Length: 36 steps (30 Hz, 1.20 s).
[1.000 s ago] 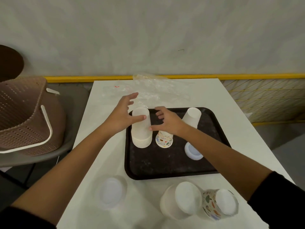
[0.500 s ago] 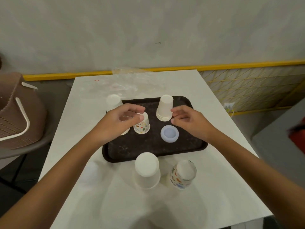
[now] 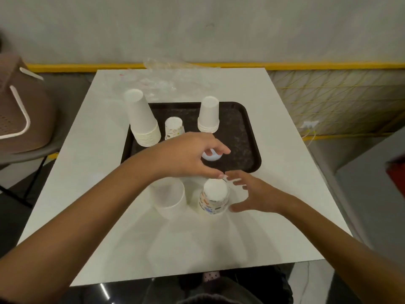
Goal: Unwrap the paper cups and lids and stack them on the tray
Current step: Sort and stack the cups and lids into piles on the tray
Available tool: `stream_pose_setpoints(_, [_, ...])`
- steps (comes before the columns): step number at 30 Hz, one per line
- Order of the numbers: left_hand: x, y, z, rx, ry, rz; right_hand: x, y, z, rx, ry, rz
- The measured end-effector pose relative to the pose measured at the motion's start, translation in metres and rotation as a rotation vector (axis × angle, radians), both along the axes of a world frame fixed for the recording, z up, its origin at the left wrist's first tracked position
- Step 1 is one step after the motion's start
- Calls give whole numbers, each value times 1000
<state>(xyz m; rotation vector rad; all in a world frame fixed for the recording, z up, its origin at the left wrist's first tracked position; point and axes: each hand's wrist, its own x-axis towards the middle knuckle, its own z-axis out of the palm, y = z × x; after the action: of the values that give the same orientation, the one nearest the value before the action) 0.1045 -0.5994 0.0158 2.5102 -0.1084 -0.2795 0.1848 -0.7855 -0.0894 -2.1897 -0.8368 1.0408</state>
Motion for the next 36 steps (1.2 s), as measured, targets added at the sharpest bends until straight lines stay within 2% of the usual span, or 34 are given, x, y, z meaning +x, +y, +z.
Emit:
stream_pose_setpoints(6, [0,-29,-20,535,106,-157,-25,10,-17,179,30,-62])
stream_pose_setpoints(9, [4,-38,-32,618,112,-190,-32,17,-25,207,-4,-91])
stream_pose_setpoints(22, [9,-40,-55,315,155,-36,-25,12,-31,281,-51,-219])
stream_pose_setpoints(33, [2,-28,-43,136,36,64,-23,11,1,338,-63,-235])
stream_pose_setpoints(36, [-1,-24,-27,35,-44,104,-20,11,19,393,-96,-226])
